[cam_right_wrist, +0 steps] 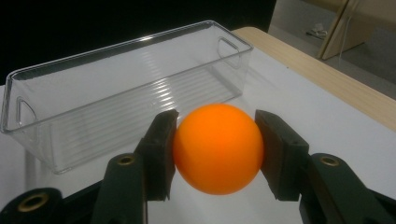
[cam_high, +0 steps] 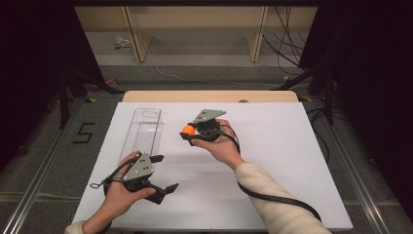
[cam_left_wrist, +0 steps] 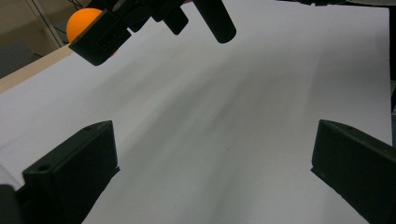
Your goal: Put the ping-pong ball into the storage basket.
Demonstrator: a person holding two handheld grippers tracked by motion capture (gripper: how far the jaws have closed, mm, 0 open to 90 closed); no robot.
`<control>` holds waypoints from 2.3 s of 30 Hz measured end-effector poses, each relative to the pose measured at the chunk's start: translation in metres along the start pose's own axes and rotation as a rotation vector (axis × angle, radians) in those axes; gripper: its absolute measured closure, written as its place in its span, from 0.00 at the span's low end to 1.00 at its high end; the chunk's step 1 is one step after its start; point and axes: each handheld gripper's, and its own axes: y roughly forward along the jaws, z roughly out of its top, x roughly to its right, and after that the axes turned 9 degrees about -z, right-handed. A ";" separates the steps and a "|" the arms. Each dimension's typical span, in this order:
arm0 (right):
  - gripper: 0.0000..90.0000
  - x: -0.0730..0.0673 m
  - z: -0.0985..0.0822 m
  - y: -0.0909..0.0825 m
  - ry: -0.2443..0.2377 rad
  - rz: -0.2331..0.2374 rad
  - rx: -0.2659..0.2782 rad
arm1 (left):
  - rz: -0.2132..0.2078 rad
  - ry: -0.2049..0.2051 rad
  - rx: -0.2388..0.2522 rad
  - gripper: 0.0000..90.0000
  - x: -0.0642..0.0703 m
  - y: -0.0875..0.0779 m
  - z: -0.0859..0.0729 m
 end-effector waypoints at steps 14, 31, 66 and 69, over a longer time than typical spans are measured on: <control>0.57 -0.004 0.006 0.008 -0.003 0.011 0.001 | -0.002 0.003 -0.004 0.00 0.000 0.000 0.000; 0.57 -0.010 0.016 0.017 -0.016 0.023 0.002 | -0.006 0.005 -0.008 0.00 0.001 0.001 0.000; 0.57 -0.020 0.028 0.031 -0.030 0.045 -0.002 | -0.015 0.010 -0.009 0.00 0.002 0.001 0.000; 0.57 -0.022 0.029 0.033 -0.032 0.047 -0.005 | -0.016 0.010 -0.008 0.00 0.002 0.002 0.000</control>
